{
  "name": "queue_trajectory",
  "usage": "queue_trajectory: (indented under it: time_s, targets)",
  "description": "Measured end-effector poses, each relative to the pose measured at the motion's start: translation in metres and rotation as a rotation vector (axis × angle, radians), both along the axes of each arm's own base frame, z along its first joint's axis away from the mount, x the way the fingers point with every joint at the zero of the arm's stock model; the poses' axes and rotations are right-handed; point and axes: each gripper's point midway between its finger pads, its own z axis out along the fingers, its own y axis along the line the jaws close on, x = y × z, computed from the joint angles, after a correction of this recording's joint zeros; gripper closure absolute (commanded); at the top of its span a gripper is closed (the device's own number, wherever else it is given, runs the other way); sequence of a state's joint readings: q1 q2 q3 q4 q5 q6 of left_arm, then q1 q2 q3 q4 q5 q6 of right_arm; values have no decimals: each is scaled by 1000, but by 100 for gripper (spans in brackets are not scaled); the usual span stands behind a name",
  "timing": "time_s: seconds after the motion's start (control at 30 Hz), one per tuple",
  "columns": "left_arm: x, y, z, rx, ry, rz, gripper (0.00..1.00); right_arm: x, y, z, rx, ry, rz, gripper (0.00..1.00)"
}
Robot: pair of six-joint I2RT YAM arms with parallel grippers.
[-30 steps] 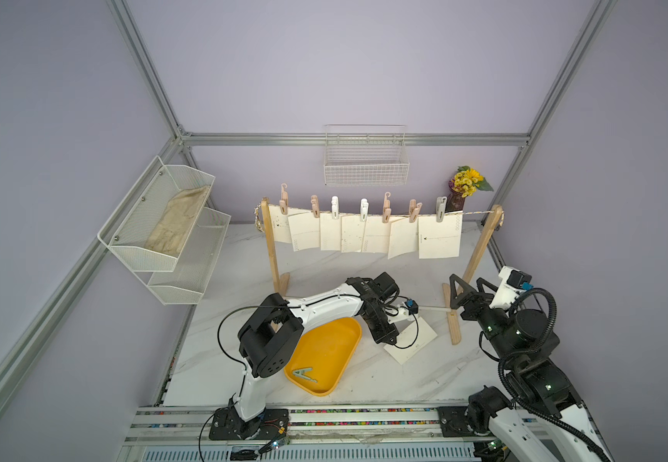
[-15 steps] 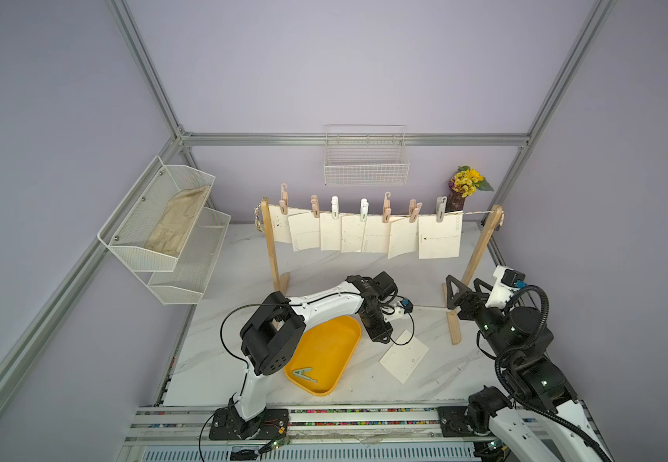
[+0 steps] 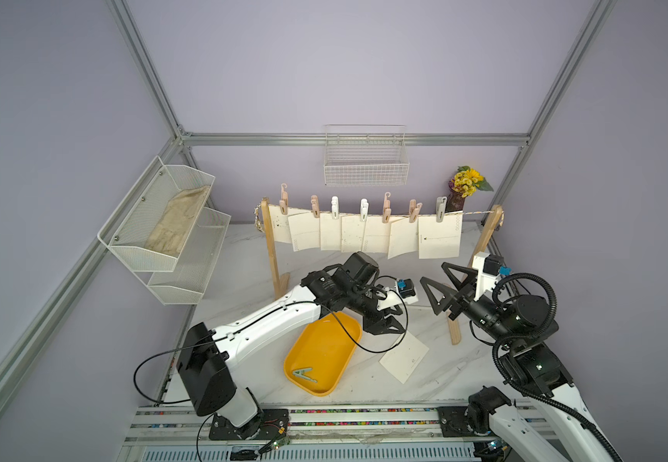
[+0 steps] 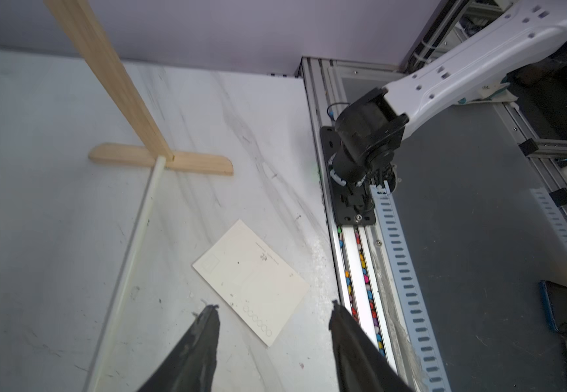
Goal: Remove the postcards from the strings
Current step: Place the postcard at the center of the board, then pinch the postcard on the clothesline.
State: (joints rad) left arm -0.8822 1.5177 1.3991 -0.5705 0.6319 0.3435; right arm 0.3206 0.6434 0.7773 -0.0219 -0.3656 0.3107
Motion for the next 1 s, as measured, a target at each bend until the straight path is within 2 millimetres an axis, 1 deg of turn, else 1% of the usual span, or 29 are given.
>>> queue_trajectory:
  time_s: [0.07,0.1,0.13,0.2,0.27,0.33,0.4,0.53,0.6,0.7,0.77,0.9,1.0]
  targets:
    - [4,1,21,-96,-79,30,24,12,6,26,25,-38,11,3]
    - [6,2,26,-128,-107,53,18,17,8,37,35,-53,18,3]
    - [10,4,33,-172,-146,85,12,23,12,52,47,-79,27,3]
    - [19,8,42,-249,-207,154,6,35,19,78,61,-120,51,3]
    - [30,9,52,-317,-252,217,5,50,27,100,67,-151,69,3]
    - [41,7,63,-365,-282,258,5,59,32,119,61,-179,75,3]
    - [51,4,71,-402,-302,287,4,64,33,138,55,-209,72,3]
    - [71,-9,75,-423,-307,333,5,66,27,174,25,-264,21,3]
    - [84,-15,75,-429,-313,366,6,68,20,186,15,-272,-22,3]
    - [98,-23,76,-439,-315,406,7,78,8,195,2,-259,-83,3]
    - [105,-29,79,-449,-314,416,9,89,-1,190,-7,-231,-115,3]
    - [116,-42,87,-477,-314,420,11,115,-22,168,-18,-133,-165,3]
    - [120,-48,87,-484,-311,418,13,128,-37,153,-9,-59,-177,3]
